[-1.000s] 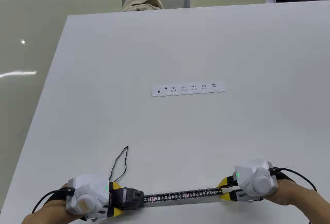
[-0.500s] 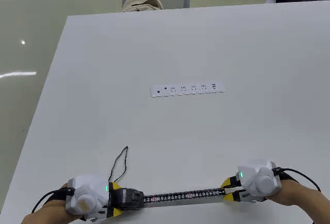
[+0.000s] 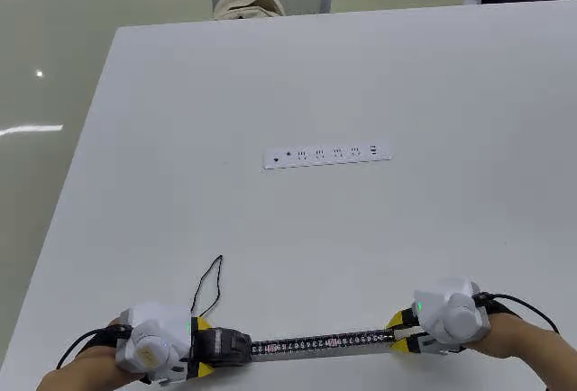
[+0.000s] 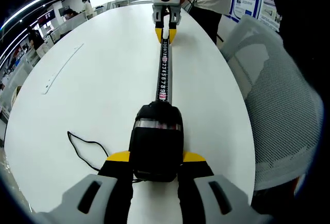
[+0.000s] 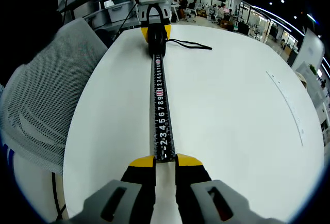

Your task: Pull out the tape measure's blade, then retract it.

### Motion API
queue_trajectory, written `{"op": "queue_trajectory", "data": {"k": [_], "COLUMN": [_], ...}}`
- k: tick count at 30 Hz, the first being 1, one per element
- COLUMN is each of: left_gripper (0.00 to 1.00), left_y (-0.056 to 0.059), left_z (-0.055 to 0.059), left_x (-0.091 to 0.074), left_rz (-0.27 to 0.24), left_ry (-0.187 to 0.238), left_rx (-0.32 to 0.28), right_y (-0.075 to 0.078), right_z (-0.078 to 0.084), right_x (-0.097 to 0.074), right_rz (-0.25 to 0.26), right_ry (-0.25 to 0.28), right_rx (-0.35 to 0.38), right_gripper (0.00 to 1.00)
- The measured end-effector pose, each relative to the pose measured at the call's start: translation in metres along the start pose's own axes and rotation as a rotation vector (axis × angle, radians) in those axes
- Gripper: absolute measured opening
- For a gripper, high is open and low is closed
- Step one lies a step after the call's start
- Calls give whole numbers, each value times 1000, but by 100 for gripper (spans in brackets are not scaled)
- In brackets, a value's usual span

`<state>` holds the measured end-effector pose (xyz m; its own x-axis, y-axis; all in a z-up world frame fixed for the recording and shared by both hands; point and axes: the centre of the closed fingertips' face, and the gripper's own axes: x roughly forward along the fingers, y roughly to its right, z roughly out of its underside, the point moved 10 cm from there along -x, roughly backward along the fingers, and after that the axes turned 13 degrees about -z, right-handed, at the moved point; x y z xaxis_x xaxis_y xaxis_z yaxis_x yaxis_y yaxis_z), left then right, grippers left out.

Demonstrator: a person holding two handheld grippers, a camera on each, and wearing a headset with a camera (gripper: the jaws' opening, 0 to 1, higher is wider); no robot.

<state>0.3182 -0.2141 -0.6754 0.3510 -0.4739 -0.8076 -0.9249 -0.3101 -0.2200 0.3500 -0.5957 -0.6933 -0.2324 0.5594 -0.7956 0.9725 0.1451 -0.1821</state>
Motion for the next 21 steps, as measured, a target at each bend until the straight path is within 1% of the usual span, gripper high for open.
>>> {"op": "queue_trajectory", "data": {"k": [9,12,13,14,21], "left_gripper": [29,30,30,30,30], "left_y": [0,1,1,1,2], "left_z": [-2,-3,-4,-4,-4], "left_x": [2,3,3,3,3], "left_rz": [11,12,11,9,3], "left_ry": [-8,-7,-6,-7,-9], "left_rx": [20,28,30,32,31], "right_y": [-2,-2,-2,-3,-3], "right_z": [0,1,0,0,-1], "right_x": [4,7,6,5,5], "right_rz": [-6,-1,0,-2,3], "right_ry": [-34,-56,-60,-69,-77], "right_rx": [-14,-20,-31,-22,-22], "right_gripper": [13,13,13,13,15]}}
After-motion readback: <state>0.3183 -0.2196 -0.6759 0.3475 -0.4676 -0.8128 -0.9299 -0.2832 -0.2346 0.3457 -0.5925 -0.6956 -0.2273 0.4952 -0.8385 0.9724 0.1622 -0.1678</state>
